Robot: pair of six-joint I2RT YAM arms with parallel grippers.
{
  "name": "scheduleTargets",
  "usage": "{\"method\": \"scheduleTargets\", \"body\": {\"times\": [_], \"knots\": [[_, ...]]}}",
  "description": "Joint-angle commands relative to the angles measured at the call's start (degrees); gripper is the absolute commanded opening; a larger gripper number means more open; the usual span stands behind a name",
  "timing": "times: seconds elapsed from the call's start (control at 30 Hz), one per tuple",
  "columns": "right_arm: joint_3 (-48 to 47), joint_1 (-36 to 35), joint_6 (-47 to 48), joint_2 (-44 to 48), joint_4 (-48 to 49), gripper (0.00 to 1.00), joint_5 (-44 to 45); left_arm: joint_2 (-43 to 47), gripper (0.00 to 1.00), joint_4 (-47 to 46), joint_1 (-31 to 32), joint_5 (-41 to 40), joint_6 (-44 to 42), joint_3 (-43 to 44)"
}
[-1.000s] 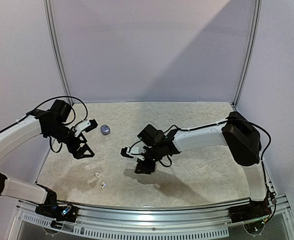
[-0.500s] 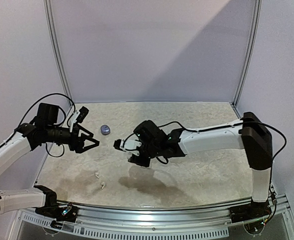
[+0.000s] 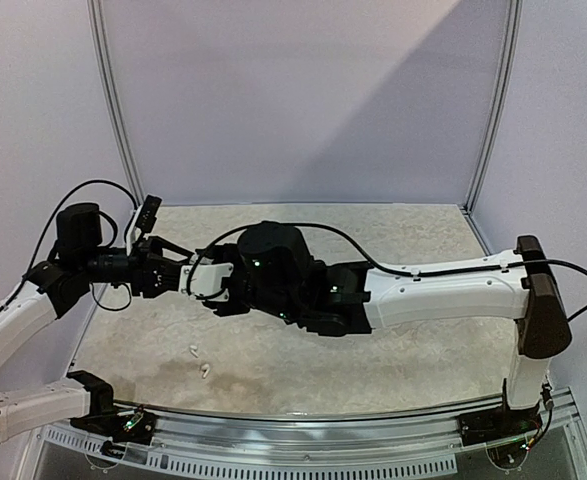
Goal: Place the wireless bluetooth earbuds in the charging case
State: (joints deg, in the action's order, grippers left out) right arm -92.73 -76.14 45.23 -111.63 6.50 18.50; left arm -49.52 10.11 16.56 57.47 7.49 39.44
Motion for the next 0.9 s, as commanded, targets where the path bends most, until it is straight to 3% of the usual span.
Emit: {"method": "scheduleTargets", "body": {"times": [0.0, 0.03, 0.13, 0.23, 0.33, 0.4, 0.53, 0.63, 0.77, 0.87], "knots": [[-3.7, -0.9, 4.0, -2.8, 1.6, 0.26, 2.9, 1.6, 0.61, -3.3, 1.0, 4.4, 0.6, -2.2], [-4.1, -1.1, 4.3, -2.9, 1.5, 0.26, 2.9, 1.9, 0.6, -3.3, 1.1, 4.6, 0.5, -2.4], [-5.0, -1.6, 4.9, -3.5, 1.5, 0.26, 2.8, 2.3, 0.39, -3.2, 1.3, 3.3, 0.7, -2.5], [-5.8, -1.8, 5.4, -4.0, 1.3, 0.25, 2.4, 2.7, 0.27, -3.1, 1.5, 3.4, 0.5, -2.7], [-6.1, -2.0, 5.6, -4.4, 1.6, 0.25, 2.1, 3.0, 0.01, -2.6, 1.6, 3.4, -0.1, -2.8], [-6.0, -2.0, 5.1, -4.4, 1.9, 0.31, 2.3, 3.3, 0.0, -2.0, 1.6, 3.4, -0.3, -2.7], [-4.2, -1.9, 1.1, -3.5, 2.8, 0.72, 4.4, 3.9, 0.0, -0.4, 1.4, 2.0, -1.8, -2.5], [-2.4, -1.8, -5.6, -0.8, -1.1, 0.97, 3.3, 4.6, 0.0, 1.7, 1.4, 2.0, -6.6, -2.3], [-1.9, 0.9, -19.1, 3.8, -13.0, 0.99, -12.1, 5.9, 0.0, 9.5, 1.3, 4.7, -22.8, -0.8], [-1.9, 3.8, -31.7, 6.0, -17.0, 0.93, -22.2, 6.7, 0.0, 15.9, 1.2, 5.6, -35.0, 0.0]]}}
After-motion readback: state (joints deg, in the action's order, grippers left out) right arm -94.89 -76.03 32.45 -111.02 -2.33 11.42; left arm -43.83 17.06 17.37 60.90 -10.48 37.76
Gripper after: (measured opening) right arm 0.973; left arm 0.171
